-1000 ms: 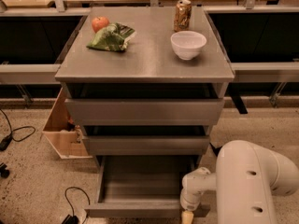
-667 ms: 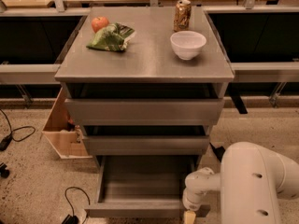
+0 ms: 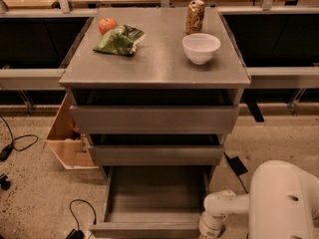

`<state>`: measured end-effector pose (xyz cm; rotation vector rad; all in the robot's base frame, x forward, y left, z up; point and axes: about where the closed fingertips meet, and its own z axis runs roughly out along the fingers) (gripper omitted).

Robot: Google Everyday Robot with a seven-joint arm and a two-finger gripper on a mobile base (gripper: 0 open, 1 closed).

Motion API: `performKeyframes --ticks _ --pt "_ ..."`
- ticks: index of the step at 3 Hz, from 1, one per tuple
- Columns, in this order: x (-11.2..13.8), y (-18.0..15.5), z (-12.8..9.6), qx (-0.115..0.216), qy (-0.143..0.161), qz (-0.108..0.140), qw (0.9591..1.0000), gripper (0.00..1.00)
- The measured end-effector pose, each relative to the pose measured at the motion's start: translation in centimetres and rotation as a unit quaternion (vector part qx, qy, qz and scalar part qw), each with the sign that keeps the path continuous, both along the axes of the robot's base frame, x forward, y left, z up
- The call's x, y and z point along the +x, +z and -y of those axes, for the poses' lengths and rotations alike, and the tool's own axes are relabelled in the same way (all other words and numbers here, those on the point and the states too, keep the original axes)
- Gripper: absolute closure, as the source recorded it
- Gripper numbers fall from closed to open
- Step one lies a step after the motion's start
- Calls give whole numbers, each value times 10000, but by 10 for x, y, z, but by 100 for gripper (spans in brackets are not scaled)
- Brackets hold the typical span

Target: Open bottom drawer

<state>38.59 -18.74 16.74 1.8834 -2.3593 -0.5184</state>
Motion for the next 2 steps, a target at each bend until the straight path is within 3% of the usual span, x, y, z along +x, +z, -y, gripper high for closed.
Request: performKeyframes --ticks 2 --pt "-1 -2 1 51 -48 -114 9999 100"
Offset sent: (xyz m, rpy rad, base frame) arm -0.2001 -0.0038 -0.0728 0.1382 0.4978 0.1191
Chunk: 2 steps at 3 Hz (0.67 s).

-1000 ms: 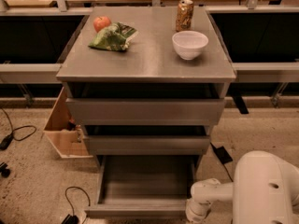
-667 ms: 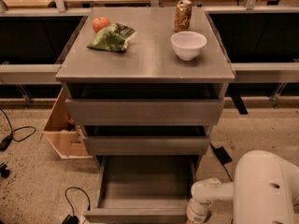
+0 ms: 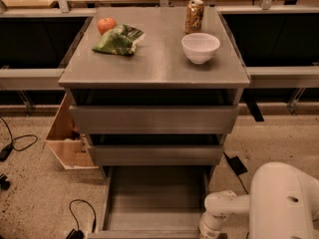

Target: Open bottom drawer

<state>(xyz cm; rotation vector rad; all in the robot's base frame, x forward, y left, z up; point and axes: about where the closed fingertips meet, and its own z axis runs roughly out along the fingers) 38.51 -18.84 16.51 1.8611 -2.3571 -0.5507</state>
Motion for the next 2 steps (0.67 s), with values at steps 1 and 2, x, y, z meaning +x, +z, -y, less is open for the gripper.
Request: performKeyframes --ticks 1,2 --pt "0 0 0 1 1 -2 10000 100" --pt "-9 -3 0 42 47 -115 9999 100"
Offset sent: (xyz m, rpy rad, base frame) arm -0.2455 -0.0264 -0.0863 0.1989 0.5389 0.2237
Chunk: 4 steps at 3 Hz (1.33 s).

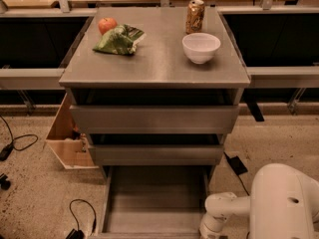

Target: Open bottom drawer

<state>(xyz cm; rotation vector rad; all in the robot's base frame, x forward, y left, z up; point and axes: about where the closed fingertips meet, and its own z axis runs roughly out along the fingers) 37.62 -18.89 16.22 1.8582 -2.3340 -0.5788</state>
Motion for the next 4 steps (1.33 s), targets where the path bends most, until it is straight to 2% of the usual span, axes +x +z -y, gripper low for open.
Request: performKeyframes --ticks 1,2,4 --pt "-9 -3 1 36 43 -122 9999 100" --pt "-9 -3 1 36 43 -122 9999 100" --pt "-9 -3 1 36 43 -122 9999 50"
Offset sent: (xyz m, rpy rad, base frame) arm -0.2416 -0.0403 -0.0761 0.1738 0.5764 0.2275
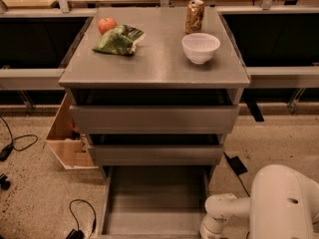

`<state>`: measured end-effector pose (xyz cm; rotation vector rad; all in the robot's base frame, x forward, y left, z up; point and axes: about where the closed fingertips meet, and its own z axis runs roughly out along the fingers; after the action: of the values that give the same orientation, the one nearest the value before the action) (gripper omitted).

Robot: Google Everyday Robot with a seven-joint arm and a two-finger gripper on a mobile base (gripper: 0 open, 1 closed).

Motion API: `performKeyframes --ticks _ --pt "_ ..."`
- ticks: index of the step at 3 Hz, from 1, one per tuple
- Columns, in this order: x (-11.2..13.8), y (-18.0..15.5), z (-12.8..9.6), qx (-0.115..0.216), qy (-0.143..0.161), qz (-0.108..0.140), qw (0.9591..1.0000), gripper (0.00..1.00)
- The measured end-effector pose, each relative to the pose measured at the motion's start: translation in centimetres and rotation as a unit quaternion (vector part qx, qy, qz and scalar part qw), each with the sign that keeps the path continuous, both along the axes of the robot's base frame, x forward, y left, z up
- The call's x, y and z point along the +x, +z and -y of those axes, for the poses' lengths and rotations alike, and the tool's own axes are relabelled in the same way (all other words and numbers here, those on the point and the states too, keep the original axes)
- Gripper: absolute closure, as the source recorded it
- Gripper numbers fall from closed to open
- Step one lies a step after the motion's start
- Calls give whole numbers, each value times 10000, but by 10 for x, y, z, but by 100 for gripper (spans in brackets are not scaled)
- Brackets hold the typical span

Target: Open bottom drawer

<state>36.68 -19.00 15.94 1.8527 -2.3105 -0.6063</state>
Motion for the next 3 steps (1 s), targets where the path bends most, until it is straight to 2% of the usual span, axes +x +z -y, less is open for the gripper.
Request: performKeyframes --ticks 1,2,3 --pt "0 0 0 0 0 0 10000 27" --pt "2 21 3 14 55 201 9998 0" --pt "-2 76 11 -111 171 500 9985 0"
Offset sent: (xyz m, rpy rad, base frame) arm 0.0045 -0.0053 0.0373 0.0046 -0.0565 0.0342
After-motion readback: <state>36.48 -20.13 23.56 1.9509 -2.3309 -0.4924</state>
